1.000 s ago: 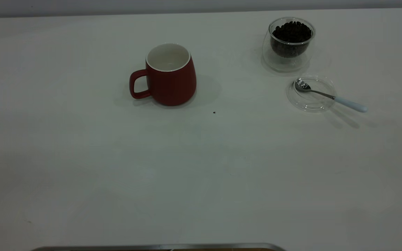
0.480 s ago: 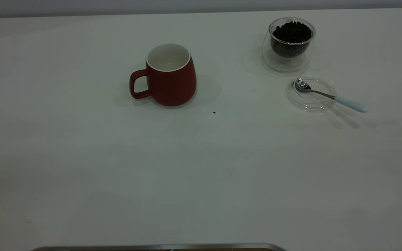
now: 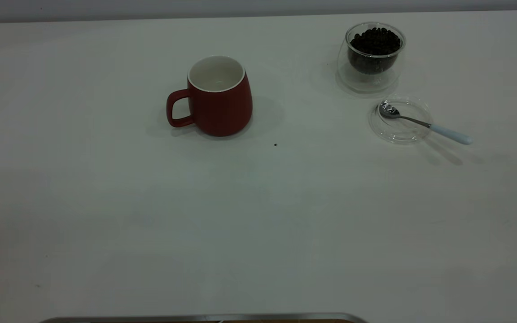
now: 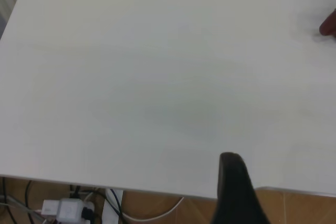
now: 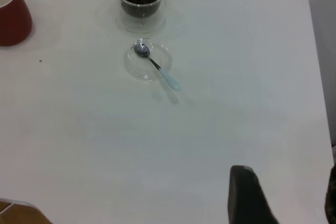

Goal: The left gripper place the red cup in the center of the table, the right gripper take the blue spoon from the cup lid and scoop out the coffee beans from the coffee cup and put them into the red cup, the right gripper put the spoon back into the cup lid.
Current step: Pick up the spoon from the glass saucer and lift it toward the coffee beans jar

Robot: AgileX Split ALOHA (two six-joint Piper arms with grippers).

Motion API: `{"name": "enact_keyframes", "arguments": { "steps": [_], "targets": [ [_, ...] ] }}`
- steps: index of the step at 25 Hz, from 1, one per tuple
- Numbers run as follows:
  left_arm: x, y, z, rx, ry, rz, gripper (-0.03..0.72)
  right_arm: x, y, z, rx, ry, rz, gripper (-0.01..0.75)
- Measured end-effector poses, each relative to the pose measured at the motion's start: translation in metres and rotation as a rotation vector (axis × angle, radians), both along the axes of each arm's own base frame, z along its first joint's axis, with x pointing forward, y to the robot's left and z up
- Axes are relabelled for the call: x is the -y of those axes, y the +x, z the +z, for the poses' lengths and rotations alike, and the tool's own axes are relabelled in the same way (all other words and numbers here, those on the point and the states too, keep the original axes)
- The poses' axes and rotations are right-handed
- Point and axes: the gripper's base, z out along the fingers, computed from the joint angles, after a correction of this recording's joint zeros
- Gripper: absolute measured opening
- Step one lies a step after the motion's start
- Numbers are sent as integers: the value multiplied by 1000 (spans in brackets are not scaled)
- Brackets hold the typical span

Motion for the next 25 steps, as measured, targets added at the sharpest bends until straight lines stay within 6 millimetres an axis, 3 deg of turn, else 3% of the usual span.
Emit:
{"name": "enact_keyframes", "arguments": {
  "steps": [11,16,19,25],
  "targets": [
    [0,0,0,-1,-1,1,518,0,0,0,0,3,2,398],
    [0,0,0,-1,-1,1,518,-8,6,4,-10,94,45,406],
    [0,0,0,-1,-1,1,518,-9,31,12,-59,116,38,443],
    [0,0,0,-1,-1,1,518,-11,104,6,-201,111,22,521]
  ]
}}
